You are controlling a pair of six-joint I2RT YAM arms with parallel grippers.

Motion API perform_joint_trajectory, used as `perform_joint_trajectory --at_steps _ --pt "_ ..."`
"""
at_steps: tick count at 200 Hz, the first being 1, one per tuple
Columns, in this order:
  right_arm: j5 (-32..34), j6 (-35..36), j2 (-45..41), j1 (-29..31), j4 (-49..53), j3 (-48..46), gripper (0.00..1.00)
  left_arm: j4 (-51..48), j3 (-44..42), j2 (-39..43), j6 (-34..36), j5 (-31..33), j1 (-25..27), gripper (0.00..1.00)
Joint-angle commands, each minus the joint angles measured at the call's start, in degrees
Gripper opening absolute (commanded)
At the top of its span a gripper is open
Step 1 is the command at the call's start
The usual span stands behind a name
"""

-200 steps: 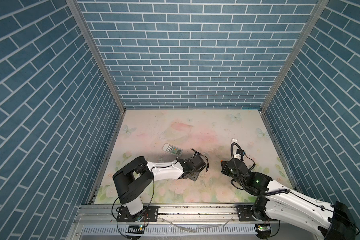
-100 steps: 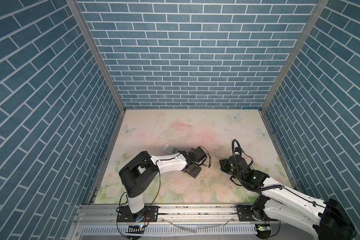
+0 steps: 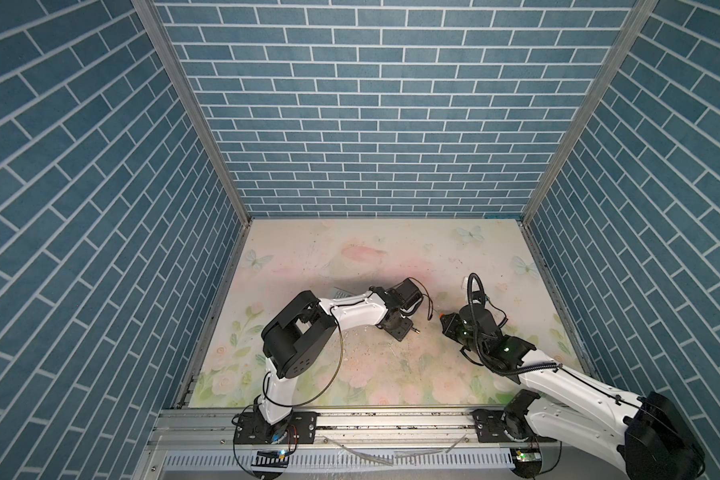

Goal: Unload the batteries from the remote control
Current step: 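Lower the emptied white remote with the left gripper while the right arm draws back, then release the white remote with the left gripper while the right gripper lays down the screwdriver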

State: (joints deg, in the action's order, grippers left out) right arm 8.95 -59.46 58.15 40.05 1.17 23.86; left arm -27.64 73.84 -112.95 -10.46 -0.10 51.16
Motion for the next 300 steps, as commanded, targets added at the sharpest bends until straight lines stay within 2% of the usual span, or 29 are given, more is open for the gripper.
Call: perform_joint_trajectory --at_steps 1,43,87,123,177,225,300 --pt "-1.32 1.59 2.38 -1.1 -3.95 -1.69 0.0 -3.92 -2.22 -5.18 -0.14 -0.18 -1.62 0.66" --pt "-1.15 3.05 6.58 -3.51 -10.32 -2.56 0.0 -3.62 -0.38 -4.77 -1.21 -0.23 -3.08 0.69" --pt "-4.31 4.87 12.96 -6.43 -15.65 -1.3 0.0 -2.6 -1.38 0.37 -4.57 -0.69 -3.11 0.71" --pt "-7.49 5.97 20.28 -7.7 -19.62 0.84 0.0 -1.69 -4.48 6.78 -8.16 -1.62 -3.08 0.71" --pt "-7.96 7.77 26.95 -7.73 -20.34 3.19 0.0 0.47 -12.16 19.2 -12.79 -1.88 -3.08 0.71" --pt "-8.54 9.26 30.62 -7.71 -19.9 4.33 0.07 -0.88 -16.55 27.39 -13.93 1.6 -3.16 0.71" --pt "-11.12 12.25 34.12 -7.7 -17.8 6.21 0.18 -0.4 -20.27 30.01 -14.77 2.82 -4.57 0.71"
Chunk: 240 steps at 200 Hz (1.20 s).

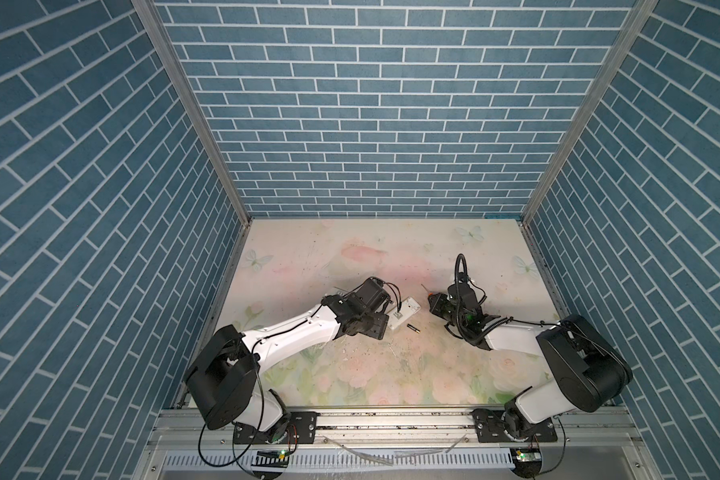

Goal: Unload the batteries from the remote control
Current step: 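Release the white remote with the left gripper while the right gripper lays down the screwdriver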

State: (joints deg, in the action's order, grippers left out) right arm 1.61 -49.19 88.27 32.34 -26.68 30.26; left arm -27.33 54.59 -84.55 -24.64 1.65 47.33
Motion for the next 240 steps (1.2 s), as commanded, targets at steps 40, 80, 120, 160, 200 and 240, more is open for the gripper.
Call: perform_joint_trajectory --at_steps 40,80,120,160,200,240 --pt "-4.28 2.68 3.59 0.14 10.24 -0.68 0.27 -0.62 -1.93 2.6 -0.84 1.07 -1.19 0.71" --pt "-3.62 3.29 2.64 0.12 10.82 -1.18 0.3 -0.37 -3.07 3.46 -1.11 1.07 -1.53 0.71" --pt "-3.56 4.49 1.53 0.14 13.94 -0.49 0.36 -2.93 -3.44 5.45 -1.86 2.38 -2.71 0.73" --pt "-2.15 6.04 -2.5 0.39 19.83 0.55 0.48 -6.26 -3.44 7.81 -3.7 3.29 -5.96 0.76" --pt "1.91 8.94 -11.06 2.0 32.21 4.06 0.49 -7.16 -3.46 8.75 -4.78 2.14 -9.4 0.77" --pt "6.74 11.13 -19.86 5.79 45.33 10.15 0.45 -8.48 -2.3 7.25 -2.89 1.15 -10.99 0.73"
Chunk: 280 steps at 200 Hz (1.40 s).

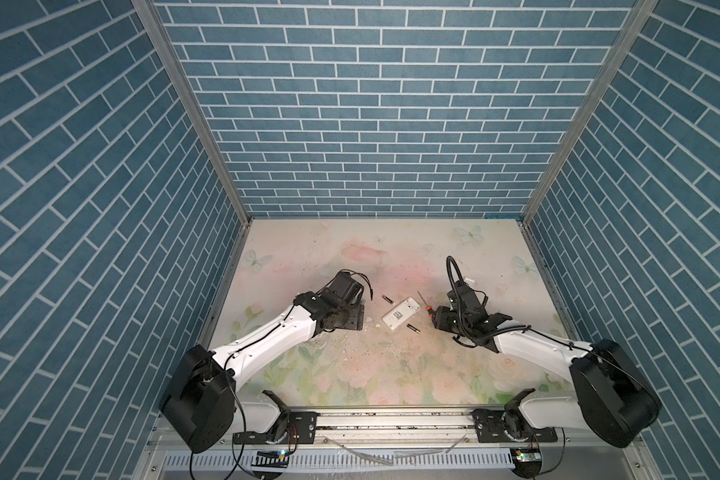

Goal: Unload the batteries from the remote control
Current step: 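Release the white remote with the left gripper while the right gripper lays down the screwdriver, then move the left gripper over the grey-white remote with teal buttons and lower onto it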

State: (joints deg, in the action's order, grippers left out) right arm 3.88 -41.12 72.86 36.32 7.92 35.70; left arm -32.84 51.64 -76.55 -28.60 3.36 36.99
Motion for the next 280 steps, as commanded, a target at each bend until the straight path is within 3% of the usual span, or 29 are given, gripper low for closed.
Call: perform_joint_trajectory --at_steps 1,14,35,65,143,280 --pt "4.6 3.07 -4.64 1.91 10.94 4.85 0.44 -3.08 0.61 -0.77 1.12 -0.55 -0.63 0.72" --pt "5.68 3.24 -6.35 2.76 13.65 6.44 0.27 -3.95 -0.05 -0.73 1.13 -0.03 -0.67 0.65" --pt "5.69 3.33 -7.93 3.41 15.17 8.29 0.23 -4.3 -1.57 -1.51 1.11 0.52 -0.65 0.58" --pt "5.86 3.64 -7.63 3.63 15.59 10.81 0.23 -4.32 -2.03 -5.36 1.47 6.32 -0.67 0.58" --pt "6.55 5.93 -7.52 1.57 15.89 14.57 0.28 -1.06 4.24 -16.93 5.75 18.35 0.46 0.71" --pt "1.04 5.51 -13.63 -8.14 16.57 11.29 0.28 -2.01 23.52 -36.19 12.04 18.43 0.21 0.77"
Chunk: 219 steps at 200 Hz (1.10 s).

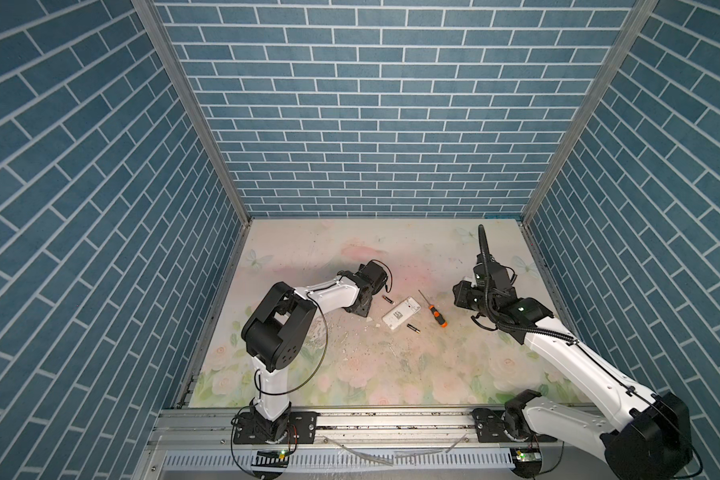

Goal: Unload the batteries from the remote control
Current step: 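Move the left gripper over the grey-white remote with teal buttons and lower onto it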

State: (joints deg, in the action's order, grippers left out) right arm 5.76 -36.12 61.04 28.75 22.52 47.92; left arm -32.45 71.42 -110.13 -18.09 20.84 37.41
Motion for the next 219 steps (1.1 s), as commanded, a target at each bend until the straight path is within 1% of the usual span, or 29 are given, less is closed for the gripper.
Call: perform_joint_trajectory --at_steps 1,31,64,126,143,165,194,219 --pt "-0.84 0.47 -1.8 -0.6 1.94 -0.96 0.28 -2.42 3.87 -2.67 1.5 0.95 -0.17 0.77" --pt "-0.75 -1.07 -2.48 -0.8 1.16 -2.34 0.27 -3.13 7.59 -4.26 2.88 0.96 -1.59 0.79" --pt "-0.08 -2.61 -2.2 -0.8 -0.33 -3.16 0.25 -4.11 10.26 -5.53 5.25 -0.25 -4.5 0.8" --pt "0.7 -4.44 -1.49 -0.8 -1.43 -2.7 0.22 -2.2 9.41 -5.3 8.05 -5.37 -10.75 0.81" --pt "0.91 -4.83 -1.58 -0.8 -1.47 -2.83 0.22 0.1 8.26 -3.49 8.5 -6.91 -11.17 0.81" --pt "1.29 -5.44 -1.45 -0.8 -1.45 -3.06 0.21 0.46 8.73 -2.47 8.56 -8.14 -11.25 0.81" --pt "1.73 -5.7 -1.49 -0.76 -1.25 -2.92 0.21 -1.17 9.99 -1.45 10.27 -14.73 -11.2 0.8" --pt "2.41 -5.89 -1.55 -0.77 -1.08 -3.01 0.21 -2.05 8.34 0.46 11.58 -17.12 -11.07 0.8"
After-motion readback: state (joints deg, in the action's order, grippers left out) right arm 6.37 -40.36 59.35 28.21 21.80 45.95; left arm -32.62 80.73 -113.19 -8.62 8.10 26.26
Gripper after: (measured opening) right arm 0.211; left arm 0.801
